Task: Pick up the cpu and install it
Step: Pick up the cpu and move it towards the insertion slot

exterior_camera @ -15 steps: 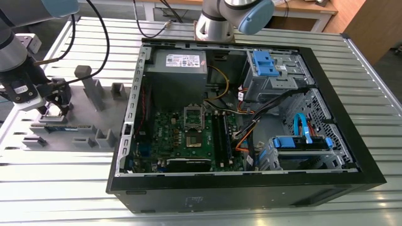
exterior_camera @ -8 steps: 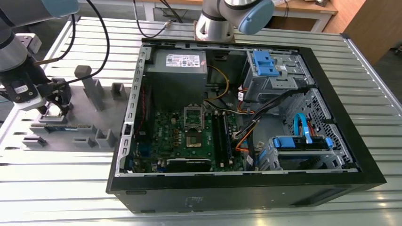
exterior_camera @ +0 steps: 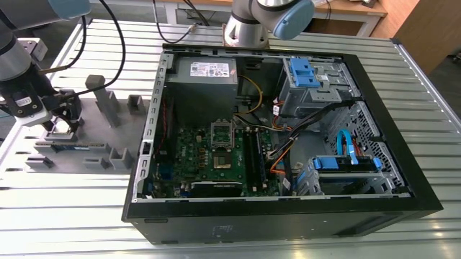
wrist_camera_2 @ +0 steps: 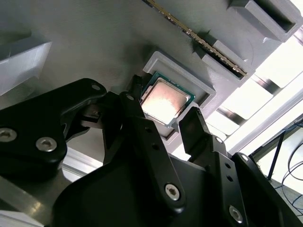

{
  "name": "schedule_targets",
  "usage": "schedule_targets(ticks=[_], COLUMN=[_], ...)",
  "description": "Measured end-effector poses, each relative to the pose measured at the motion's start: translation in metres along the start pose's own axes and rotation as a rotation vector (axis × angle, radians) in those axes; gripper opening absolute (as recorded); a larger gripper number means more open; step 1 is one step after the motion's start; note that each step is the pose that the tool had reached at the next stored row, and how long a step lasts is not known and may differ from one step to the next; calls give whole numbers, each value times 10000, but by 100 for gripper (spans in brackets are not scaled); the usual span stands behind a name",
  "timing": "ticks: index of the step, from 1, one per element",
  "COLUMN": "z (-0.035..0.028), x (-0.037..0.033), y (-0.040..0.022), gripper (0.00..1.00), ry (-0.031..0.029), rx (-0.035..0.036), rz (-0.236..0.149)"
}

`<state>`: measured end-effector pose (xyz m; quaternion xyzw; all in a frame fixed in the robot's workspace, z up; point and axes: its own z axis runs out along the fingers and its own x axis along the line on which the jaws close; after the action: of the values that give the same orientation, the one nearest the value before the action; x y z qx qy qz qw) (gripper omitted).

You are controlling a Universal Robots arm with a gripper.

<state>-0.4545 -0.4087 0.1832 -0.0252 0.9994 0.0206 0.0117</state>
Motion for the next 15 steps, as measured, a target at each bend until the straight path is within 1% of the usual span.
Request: schedule_targets(ticks=[7, 9, 10, 15], z=[-3, -3, -3, -5], x=[0, 0, 0, 0], y=[0, 0, 0, 0], gripper=[59, 58, 51, 51], ry=[0, 0, -1, -1], rx=[0, 0, 0, 0], rz=[0, 0, 0, 0])
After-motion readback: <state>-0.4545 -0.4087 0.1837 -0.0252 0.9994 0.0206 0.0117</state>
